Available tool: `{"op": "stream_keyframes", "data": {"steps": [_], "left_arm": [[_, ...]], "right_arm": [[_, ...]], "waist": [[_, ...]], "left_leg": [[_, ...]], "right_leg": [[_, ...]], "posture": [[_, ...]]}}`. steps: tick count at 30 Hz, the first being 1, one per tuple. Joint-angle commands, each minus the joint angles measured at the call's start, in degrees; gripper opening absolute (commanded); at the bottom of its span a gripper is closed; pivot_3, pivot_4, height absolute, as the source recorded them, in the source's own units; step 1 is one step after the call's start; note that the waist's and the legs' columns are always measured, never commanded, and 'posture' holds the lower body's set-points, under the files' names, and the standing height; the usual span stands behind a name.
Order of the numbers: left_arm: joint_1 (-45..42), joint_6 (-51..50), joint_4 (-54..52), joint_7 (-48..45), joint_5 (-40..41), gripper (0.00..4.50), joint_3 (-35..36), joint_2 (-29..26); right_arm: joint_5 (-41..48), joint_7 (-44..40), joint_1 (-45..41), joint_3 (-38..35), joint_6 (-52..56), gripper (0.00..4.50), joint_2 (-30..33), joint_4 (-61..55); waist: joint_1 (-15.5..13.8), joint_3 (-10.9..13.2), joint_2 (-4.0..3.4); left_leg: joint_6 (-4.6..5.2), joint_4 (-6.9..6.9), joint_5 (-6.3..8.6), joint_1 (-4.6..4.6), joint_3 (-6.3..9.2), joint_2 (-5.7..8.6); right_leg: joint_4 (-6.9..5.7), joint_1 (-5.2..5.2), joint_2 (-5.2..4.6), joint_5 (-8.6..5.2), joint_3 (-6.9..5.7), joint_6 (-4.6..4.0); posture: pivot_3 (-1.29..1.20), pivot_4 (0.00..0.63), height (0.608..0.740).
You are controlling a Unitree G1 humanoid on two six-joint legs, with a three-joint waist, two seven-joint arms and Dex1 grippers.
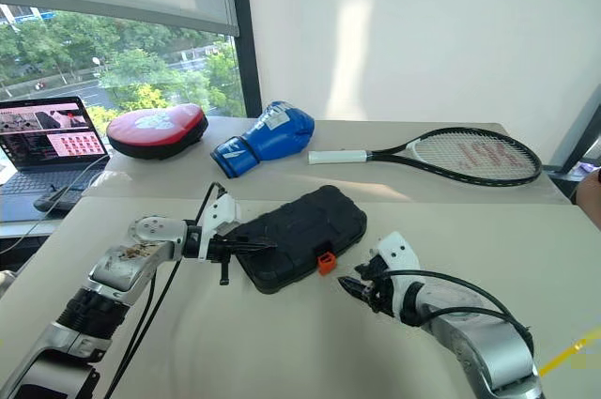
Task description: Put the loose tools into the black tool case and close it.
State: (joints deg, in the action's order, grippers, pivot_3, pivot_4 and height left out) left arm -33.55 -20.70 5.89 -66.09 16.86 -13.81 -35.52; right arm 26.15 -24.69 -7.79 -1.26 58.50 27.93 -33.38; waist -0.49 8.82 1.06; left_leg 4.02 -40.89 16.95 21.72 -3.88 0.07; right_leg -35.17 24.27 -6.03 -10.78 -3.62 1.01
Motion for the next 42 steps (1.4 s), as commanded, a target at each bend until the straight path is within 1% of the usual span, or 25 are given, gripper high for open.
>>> {"op": "stream_keyframes", "data": {"steps": [1, 6, 9, 20, 21, 22, 24, 25, 26, 27, 28, 35, 39, 41, 42], "left_arm": [[1.8, -0.6, 3.4, -1.3, -3.4, 0.00, -2.3, -1.1], [1.2, 0.0, 4.5, -2.8, -3.0, 0.00, -1.6, -1.4], [1.5, 0.4, 4.4, -3.7, -2.9, 0.00, -1.3, -1.7], [1.9, 0.6, 3.3, -3.9, -3.2, 0.00, -1.3, -1.6], [1.9, 0.6, 3.3, -3.9, -3.2, 0.00, -1.3, -1.7], [1.9, 0.5, 3.2, -3.9, -3.2, 0.00, -1.2, -1.8], [1.9, 0.5, 3.0, -3.9, -3.2, 0.00, -1.0, -2.0], [2.0, 0.4, 2.9, -3.9, -3.2, 0.00, -1.0, -2.0], [2.0, 0.3, 2.7, -3.9, -3.1, 0.00, -0.9, -2.0], [2.1, 0.2, 2.6, -3.8, -3.1, 0.00, -0.9, -2.1], [2.1, 0.0, 2.4, -3.8, -3.1, 0.00, -0.9, -2.1], [1.6, -2.1, 0.5, -3.2, -2.9, 0.00, -1.3, -1.6], [2.0, -2.5, -0.3, -3.0, -3.0, 0.00, -1.2, -1.5], [2.3, -2.3, -0.1, -3.1, -3.2, 0.00, -1.1, -1.5], [2.4, -2.0, 0.1, -3.2, -3.3, 0.00, -1.0, -1.6]], "right_arm": [[1.5, 2.2, -1.5, -1.0, 1.8, 3.57, -2.3, -1.5], [0.7, 3.6, -2.3, 0.5, 2.0, 3.57, -4.5, -0.4], [-0.6, 4.1, -2.9, 2.7, 0.5, 3.57, -5.5, 0.8], [-4.3, 5.0, -6.4, 6.6, -3.4, 3.57, -7.4, 6.3], [-4.3, 4.9, -6.5, 6.6, -3.7, 3.07, -7.4, 6.5], [-4.2, 4.7, -6.6, 6.7, -3.8, 2.90, -7.4, 6.4], [-4.2, 4.2, -6.6, 7.0, -4.0, 2.22, -7.1, 6.1], [-4.3, 4.0, -6.6, 7.2, -3.9, 1.80, -6.8, 5.8], [-4.3, 3.9, -6.4, 7.3, -3.9, 1.60, -6.6, 5.5], [-4.3, 3.8, -6.3, 7.3, -3.8, 1.31, -6.5, 5.3], [-4.3, 3.8, -6.2, 7.2, -3.7, 1.25, -6.4, 5.0], [-4.4, 2.8, -7.3, 7.2, -4.5, 1.23, -5.2, 4.6], [-5.3, 1.0, -8.1, 8.8, -4.6, 1.23, -2.7, 4.7], [-5.0, 0.4, -7.8, 9.0, -4.5, 2.23, -2.1, 4.7], [-5.3, 0.4, -7.7, 9.2, -4.7, 2.43, -1.8, 4.7]], "waist": [[0.0, 0.0, -0.08], [0.1, -0.1, -0.18], [0.3, -0.1, -0.19], [0.6, -0.1, -0.20], [0.6, -0.1, -0.20], [0.6, -0.1, -0.20], [0.7, -0.1, -0.20], [0.7, -0.1, -0.20], [0.7, -0.1, -0.20], [0.7, -0.1, -0.20], [0.7, -0.1, -0.20], [0.6, -0.1, -0.20], [0.6, -0.1, -0.21], [0.6, -0.1, -0.21], [0.6, -0.1, -0.21]], "left_leg": [[0.01, 0.00, 0.01, 0.00, 0.00, 0.00], [0.03, 0.03, 0.02, 0.02, 0.00, 0.01], [0.04, 0.04, 0.02, 0.02, 0.00, 0.01], [0.04, 0.08, 0.03, 0.03, 0.00, 0.00], [0.05, 0.09, 0.03, 0.03, 0.00, 0.00], [0.05, 0.09, 0.03, 0.04, 0.00, 0.00], [0.05, 0.09, 0.03, 0.06, 0.00, 0.00], [0.05, 0.09, 0.03, 0.06, 0.00, 0.00], [0.05, 0.09, 0.03, 0.06, 0.00, 0.00], [0.05, 0.09, 0.03, 0.06, 0.01, 0.00], [0.05, 0.09, 0.03, 0.06, 0.00, 0.00], [0.06, 0.09, 0.03, 0.14, 0.01, 0.00], [0.07, 0.08, 0.04, 0.17, 0.00, 0.01], [0.07, 0.08, 0.04, 0.17, 0.01, 0.01], [0.07, 0.09, 0.04, 0.17, 0.01, 0.01]], "right_leg": [[0.01, 0.00, 0.01, 0.00, 0.00, 0.00], [0.02, 0.01, 0.04, -0.01, -0.02, -0.01], [0.03, 0.01, 0.05, -0.01, -0.02, -0.01], [0.05, 0.03, 0.07, -0.05, -0.04, -0.02], [0.05, 0.03, 0.07, -0.05, -0.03, -0.02], [0.05, 0.03, 0.07, -0.05, -0.03, -0.02], [0.05, 0.05, 0.06, -0.05, -0.03, -0.02], [0.05, 0.05, 0.06, -0.05, -0.03, -0.02], [0.05, 0.05, 0.06, -0.05, -0.03, -0.02], [0.05, 0.05, 0.06, -0.05, -0.03, -0.02], [0.05, 0.05, 0.06, -0.05, -0.03, -0.02], [0.08, 0.10, 0.05, -0.05, -0.05, -0.02], [0.10, 0.10, 0.05, -0.05, -0.05, -0.01], [0.10, 0.11, 0.05, -0.06, -0.06, -0.01], [0.10, 0.11, 0.05, -0.06, -0.07, 0.00]], "posture": [[0.00, 0.150, 0.740], [0.00, 0.150, 0.740], [0.00, 0.150, 0.740], [0.00, 0.150, 0.740], [0.00, 0.150, 0.740], [0.00, 0.150, 0.740], [0.00, 0.150, 0.740], [0.00, 0.150, 0.740], [0.00, 0.150, 0.740], [0.00, 0.150, 0.740], [0.00, 0.150, 0.740], [0.00, 0.150, 0.740], [0.00, 0.150, 0.740], [0.00, 0.150, 0.740], [0.00, 0.150, 0.740]]}}
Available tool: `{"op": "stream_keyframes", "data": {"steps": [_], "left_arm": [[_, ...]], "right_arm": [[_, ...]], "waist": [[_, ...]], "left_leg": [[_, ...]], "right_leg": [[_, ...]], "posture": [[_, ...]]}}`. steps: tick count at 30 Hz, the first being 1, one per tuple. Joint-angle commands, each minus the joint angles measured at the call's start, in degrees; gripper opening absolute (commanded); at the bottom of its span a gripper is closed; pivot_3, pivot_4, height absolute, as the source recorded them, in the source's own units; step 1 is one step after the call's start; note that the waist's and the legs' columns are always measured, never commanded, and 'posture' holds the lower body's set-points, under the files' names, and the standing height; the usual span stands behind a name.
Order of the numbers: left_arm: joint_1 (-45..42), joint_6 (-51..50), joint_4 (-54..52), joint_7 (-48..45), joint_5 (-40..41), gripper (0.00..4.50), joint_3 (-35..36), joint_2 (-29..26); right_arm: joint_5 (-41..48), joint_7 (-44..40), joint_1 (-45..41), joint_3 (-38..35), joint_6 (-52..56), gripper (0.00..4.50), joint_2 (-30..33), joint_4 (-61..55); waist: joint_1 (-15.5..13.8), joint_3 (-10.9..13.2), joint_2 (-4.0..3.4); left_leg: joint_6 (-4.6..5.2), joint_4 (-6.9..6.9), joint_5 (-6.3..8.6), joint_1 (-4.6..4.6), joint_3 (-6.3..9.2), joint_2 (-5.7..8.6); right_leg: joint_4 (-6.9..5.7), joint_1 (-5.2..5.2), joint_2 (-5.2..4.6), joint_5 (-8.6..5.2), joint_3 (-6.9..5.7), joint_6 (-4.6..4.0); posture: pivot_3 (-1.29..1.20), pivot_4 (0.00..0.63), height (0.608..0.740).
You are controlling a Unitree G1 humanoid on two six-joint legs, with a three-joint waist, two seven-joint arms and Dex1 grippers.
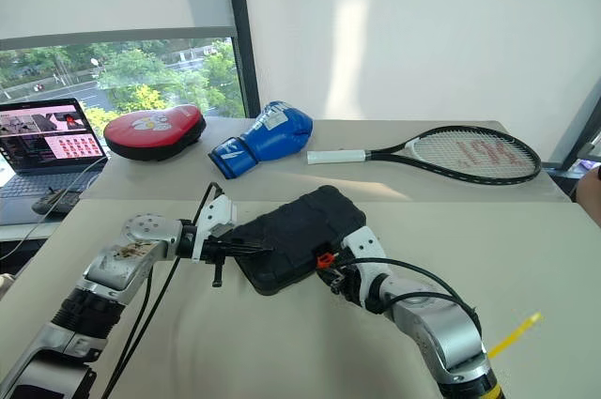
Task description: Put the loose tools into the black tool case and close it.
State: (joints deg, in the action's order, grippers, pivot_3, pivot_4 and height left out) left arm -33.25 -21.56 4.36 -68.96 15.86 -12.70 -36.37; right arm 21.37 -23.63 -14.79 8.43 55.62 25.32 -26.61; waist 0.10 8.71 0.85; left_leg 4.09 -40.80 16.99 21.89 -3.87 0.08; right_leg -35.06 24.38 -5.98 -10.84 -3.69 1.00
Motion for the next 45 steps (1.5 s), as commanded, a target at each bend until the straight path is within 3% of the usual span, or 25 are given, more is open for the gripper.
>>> {"op": "stream_keyframes", "data": {"steps": [1, 3, 17, 20, 24, 45], "left_arm": [[2.3, -0.7, 2.0, -0.4, -2.4, 0.00, -2.0, -0.8], [2.7, 0.0, 2.7, -0.5, -2.5, 0.00, -1.8, -0.8], [3.6, 5.7, 7.7, -1.3, -3.7, 0.00, -1.9, -0.7], [3.6, 6.1, 8.0, -1.4, -3.7, 0.00, -2.0, -0.6], [3.3, 6.6, 8.7, -1.5, -3.8, 0.00, -2.1, -0.5], [3.5, 6.2, 8.1, -1.1, -3.7, 0.00, -2.3, 0.0]], "right_arm": [[-1.0, -0.3, -0.5, -0.2, -2.1, 2.63, 1.0, -1.8], [-1.3, -0.6, 0.1, 0.3, -2.0, 3.34, 1.4, -1.7], [-1.6, 0.8, 1.3, 0.4, -2.8, 3.34, -1.2, -0.3], [-2.2, 0.7, 1.3, 0.4, -3.5, 2.70, -1.4, 0.6], [-2.7, 0.8, 0.4, 0.2, -4.5, 1.32, -2.1, 2.0], [-1.6, -1.2, -2.5, -1.0, -1.6, 1.25, 1.8, -4.1]], "waist": [[0.0, 0.0, 0.00], [0.0, 0.0, 0.00], [0.3, 0.0, -0.01], [0.3, 0.0, -0.03], [0.4, 0.0, -0.07], [0.3, -0.1, -0.11]], "left_leg": [[0.00, 0.00, 0.00, -0.01, 0.00, 0.00], [0.00, 0.00, 0.00, -0.01, 0.00, 0.00], [0.00, 0.02, 0.00, -0.08, 0.00, -0.02], [0.00, 0.02, 0.00, -0.12, 0.00, -0.02], [0.00, 0.03, 0.00, -0.12, 0.01, -0.03], [0.00, 0.02, 0.00, -0.11, 0.04, -0.02]], "right_leg": [[0.00, -0.01, 0.00, 0.00, 0.00, 0.01], [0.00, -0.01, 0.00, -0.01, 0.00, 0.01], [-0.02, -0.03, -0.01, -0.01, 0.02, -0.01], [-0.03, -0.06, -0.02, -0.01, 0.02, -0.01], [-0.03, -0.05, -0.02, -0.01, 0.02, -0.01], [-0.01, -0.04, -0.10, -0.02, 0.01, 0.00]], "posture": [[0.00, 0.150, 0.740], [0.00, 0.150, 0.740], [0.00, 0.150, 0.740], [0.00, 0.150, 0.740], [0.00, 0.150, 0.740], [0.00, 0.150, 0.740]]}}
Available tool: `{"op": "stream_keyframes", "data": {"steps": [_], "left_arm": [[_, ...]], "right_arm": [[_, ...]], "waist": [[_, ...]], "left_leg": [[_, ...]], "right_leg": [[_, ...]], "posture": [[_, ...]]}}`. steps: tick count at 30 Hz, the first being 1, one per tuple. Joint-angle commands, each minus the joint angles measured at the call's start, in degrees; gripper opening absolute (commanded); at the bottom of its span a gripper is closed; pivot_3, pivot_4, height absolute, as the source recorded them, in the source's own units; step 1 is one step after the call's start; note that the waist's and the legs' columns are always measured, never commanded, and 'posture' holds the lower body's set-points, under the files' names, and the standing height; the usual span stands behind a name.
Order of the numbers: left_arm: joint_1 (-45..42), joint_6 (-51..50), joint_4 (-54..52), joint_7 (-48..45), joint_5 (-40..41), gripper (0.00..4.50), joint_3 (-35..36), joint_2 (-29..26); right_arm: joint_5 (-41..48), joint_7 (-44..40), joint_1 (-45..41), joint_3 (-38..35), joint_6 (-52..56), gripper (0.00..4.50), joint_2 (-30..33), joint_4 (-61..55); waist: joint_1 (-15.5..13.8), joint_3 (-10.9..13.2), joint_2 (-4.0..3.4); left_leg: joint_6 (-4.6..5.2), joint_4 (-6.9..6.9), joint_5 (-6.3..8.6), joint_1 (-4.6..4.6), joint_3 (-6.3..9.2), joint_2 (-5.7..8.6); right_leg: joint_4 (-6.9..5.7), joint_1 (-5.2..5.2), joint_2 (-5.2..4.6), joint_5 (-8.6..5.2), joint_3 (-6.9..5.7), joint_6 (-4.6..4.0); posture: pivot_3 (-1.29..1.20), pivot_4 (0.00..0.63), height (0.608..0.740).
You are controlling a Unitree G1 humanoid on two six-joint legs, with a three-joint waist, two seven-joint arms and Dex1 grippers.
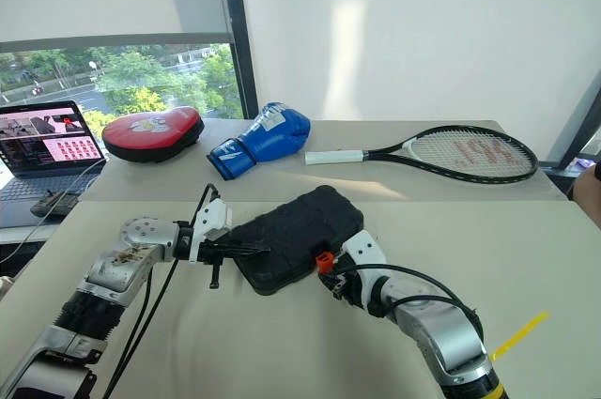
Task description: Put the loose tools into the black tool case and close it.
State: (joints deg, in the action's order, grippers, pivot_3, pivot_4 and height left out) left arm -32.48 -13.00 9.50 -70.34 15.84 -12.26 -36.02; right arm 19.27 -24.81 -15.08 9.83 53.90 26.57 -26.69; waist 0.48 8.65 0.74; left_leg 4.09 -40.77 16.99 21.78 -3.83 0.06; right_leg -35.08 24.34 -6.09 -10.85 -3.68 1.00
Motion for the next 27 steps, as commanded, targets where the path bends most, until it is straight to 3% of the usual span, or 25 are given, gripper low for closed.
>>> {"op": "stream_keyframes", "data": {"steps": [1, 6, 14, 20, 21, 27], "left_arm": [[2.7, -2.5, 2.9, 0.3, -3.6, 0.00, -2.8, -0.4], [3.1, -2.9, 2.0, 0.4, -3.7, 0.00, -3.0, -0.5], [3.3, -4.1, 0.3, 0.6, -3.6, 0.00, -3.4, -0.6], [3.5, -5.3, -1.1, 1.2, -3.4, 0.00, -3.2, -0.4], [3.5, -5.4, -1.3, 1.3, -3.4, 0.00, -3.1, -0.4], [4.0, -5.9, -2.0, 1.8, -3.2, 0.00, -3.0, -0.1]], "right_arm": [[0.7, 0.0, -2.5, -2.5, 0.4, 1.25, 0.6, -4.2], [1.0, 0.0, -3.5, -2.5, 1.7, 1.25, 0.3, -4.1], [-1.4, -3.1, -9.5, 2.1, 1.2, 1.25, 0.9, 7.0], [-0.2, -6.2, -8.1, 0.6, 1.8, 3.48, 4.4, 2.9], [1.4, -6.8, -7.0, -1.1, 3.5, 3.48, 5.2, 0.5], [7.5, -8.9, -2.8, -5.9, 8.5, 1.53, 8.0, -5.9]], "waist": [[-0.1, 0.0, 0.00], [-0.1, 0.0, 0.00], [0.2, 0.0, 0.00], [0.1, 0.0, -0.03], [0.1, 0.0, -0.03], [-0.4, 0.0, -0.04]], "left_leg": [[0.00, 0.00, 0.00, 0.01, 0.01, 0.00], [0.00, 0.00, 0.00, 0.05, 0.01, 0.00], [0.00, 0.00, 0.00, 0.04, 0.01, 0.00], [0.01, 0.02, 0.00, 0.06, 0.01, 0.00], [0.02, 0.04, 0.01, 0.08, 0.01, 0.00], [0.13, 0.05, 0.09, 0.19, 0.04, 0.01]], "right_leg": [[0.01, 0.00, 0.00, 0.00, -0.01, 0.00], [0.01, 0.02, -0.01, 0.00, -0.01, 0.00], [0.02, 0.02, -0.01, 0.00, -0.01, -0.01], [0.02, 0.04, -0.03, -0.01, -0.01, 0.01], [0.03, 0.05, -0.04, -0.01, -0.01, 0.02], [0.10, 0.06, -0.11, -0.02, -0.09, 0.04]], "posture": [[0.00, 0.150, 0.740], [0.00, 0.150, 0.740], [0.00, 0.150, 0.740], [0.00, 0.150, 0.740], [0.00, 0.150, 0.740], [0.00, 0.150, 0.740]]}}
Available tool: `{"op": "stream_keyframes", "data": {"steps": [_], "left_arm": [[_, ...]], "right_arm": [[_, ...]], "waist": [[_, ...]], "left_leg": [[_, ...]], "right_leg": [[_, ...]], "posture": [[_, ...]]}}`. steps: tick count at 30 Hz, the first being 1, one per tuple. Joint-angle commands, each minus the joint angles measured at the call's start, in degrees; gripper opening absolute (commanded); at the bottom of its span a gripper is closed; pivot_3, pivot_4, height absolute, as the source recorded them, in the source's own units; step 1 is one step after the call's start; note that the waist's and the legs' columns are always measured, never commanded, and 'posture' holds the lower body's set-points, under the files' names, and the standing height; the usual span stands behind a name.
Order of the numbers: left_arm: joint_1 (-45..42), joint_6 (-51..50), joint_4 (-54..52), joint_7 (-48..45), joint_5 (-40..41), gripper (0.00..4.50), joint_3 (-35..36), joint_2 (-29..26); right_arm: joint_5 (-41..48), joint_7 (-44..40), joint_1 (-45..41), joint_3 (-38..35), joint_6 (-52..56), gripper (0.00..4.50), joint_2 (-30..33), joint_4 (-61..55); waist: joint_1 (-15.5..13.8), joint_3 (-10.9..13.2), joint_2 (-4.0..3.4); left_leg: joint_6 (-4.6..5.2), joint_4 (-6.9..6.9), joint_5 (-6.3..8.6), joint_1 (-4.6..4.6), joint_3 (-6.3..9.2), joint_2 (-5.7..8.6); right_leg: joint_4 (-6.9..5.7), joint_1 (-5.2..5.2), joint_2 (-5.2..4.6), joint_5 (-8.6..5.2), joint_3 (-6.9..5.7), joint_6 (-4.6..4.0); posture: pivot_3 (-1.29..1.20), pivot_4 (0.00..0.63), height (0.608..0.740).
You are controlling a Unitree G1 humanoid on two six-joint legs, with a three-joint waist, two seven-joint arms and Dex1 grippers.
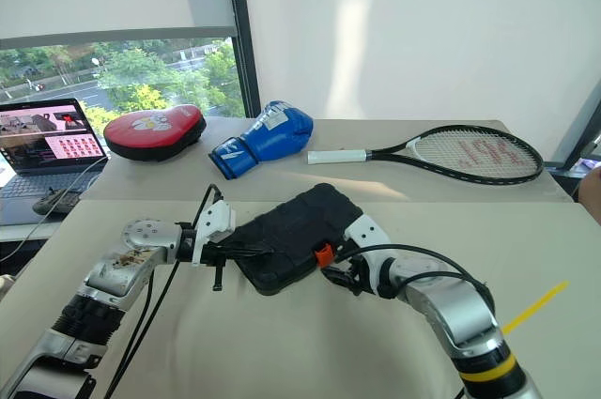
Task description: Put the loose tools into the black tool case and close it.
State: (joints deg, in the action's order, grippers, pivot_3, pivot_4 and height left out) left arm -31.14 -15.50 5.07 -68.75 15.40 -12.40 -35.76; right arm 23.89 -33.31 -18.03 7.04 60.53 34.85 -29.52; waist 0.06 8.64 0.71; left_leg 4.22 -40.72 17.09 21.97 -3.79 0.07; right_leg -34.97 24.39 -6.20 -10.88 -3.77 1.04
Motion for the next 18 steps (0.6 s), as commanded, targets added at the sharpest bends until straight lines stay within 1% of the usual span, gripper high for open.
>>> {"op": "stream_keyframes", "data": {"steps": [1, 2, 3, 5, 9, 12, 15, 18], "left_arm": [[2.7, -3.4, 2.4, 0.2, -2.8, 0.00, -2.9, -0.3], [2.6, -3.4, 2.4, 0.3, -2.8, 0.00, -3.0, -0.3], [2.6, -3.4, 2.4, 0.3, -2.8, 0.00, -3.0, -0.2], [2.5, -3.5, 2.4, 0.4, -2.8, 0.00, -3.1, -0.2], [2.4, -3.7, 2.2, 0.3, -2.8, 0.00, -3.3, 0.1], [2.4, -4.0, 1.8, 0.5, -2.8, 0.00, -3.4, 0.4], [2.6, -4.2, 1.3, 0.9, -2.6, 0.00, -3.0, 0.4], [3.6, -4.5, 0.3, 1.0, -1.6, 0.00, -1.9, 0.3]], "right_arm": [[3.3, -0.4, 0.2, -3.5, 2.3, 1.10, -0.2, -3.2], [3.5, 0.0, -0.2, -3.7, 2.3, 0.90, -0.7, -2.7], [3.6, 0.3, -0.9, -3.6, 2.3, 0.49, -1.3, -1.9], [3.2, 0.9, -2.6, -3.1, 1.8, 0.01, -2.4, 0.1], [-1.2, 2.4, -8.8, 1.2, -2.3, 0.01, -5.6, 10.3], [-3.3, 2.5, -11.7, 3.0, -5.3, 0.01, -7.8, 15.6], [-3.9, 1.5, -10.7, 3.2, -6.4, 0.01, -7.3, 14.9], [-2.6, 0.0, -5.6, 1.7, -6.3, 0.01, -4.8, 9.1]], "waist": [[0.0, 0.0, 0.00], [0.0, 0.0, 0.00], [0.0, 0.0, 0.00], [0.0, 0.0, -0.01], [0.1, 0.0, -0.01], [0.6, 0.0, 0.01], [0.7, 0.0, 0.00], [0.6, 0.0, -0.02]], "left_leg": [[0.03, 0.00, 0.03, -0.01, 0.00, 0.00], [0.03, 0.00, 0.03, -0.01, 0.00, 0.00], [0.03, 0.00, 0.03, -0.01, 0.00, 0.00], [0.02, -0.01, 0.02, -0.04, 0.01, -0.01], [-0.01, -0.01, 0.00, -0.09, 0.00, 0.00], [-0.03, -0.01, -0.02, -0.12, 0.00, 0.00], [-0.06, -0.01, -0.04, -0.11, 0.00, -0.01], [-0.05, 0.00, -0.03, -0.06, 0.00, -0.01]], "right_leg": [[0.01, 0.00, -0.02, 0.00, 0.01, 0.00], [0.02, 0.00, -0.03, -0.01, 0.02, 0.01], [0.02, 0.00, -0.03, -0.01, 0.02, 0.01], [0.00, 0.00, -0.02, -0.02, 0.02, 0.03], [-0.02, -0.01, 0.01, -0.02, 0.03, 0.03], [-0.02, -0.04, 0.04, -0.01, 0.04, 0.00], [-0.06, -0.01, 0.05, 0.00, 0.05, -0.01], [-0.06, 0.01, 0.04, -0.01, 0.03, -0.02]], "posture": [[0.00, 0.150, 0.740], [0.00, 0.150, 0.740], [0.00, 0.150, 0.740], [0.00, 0.150, 0.740], [0.00, 0.150, 0.740], [0.00, 0.150, 0.740], [0.00, 0.150, 0.740], [0.00, 0.150, 0.740]]}}
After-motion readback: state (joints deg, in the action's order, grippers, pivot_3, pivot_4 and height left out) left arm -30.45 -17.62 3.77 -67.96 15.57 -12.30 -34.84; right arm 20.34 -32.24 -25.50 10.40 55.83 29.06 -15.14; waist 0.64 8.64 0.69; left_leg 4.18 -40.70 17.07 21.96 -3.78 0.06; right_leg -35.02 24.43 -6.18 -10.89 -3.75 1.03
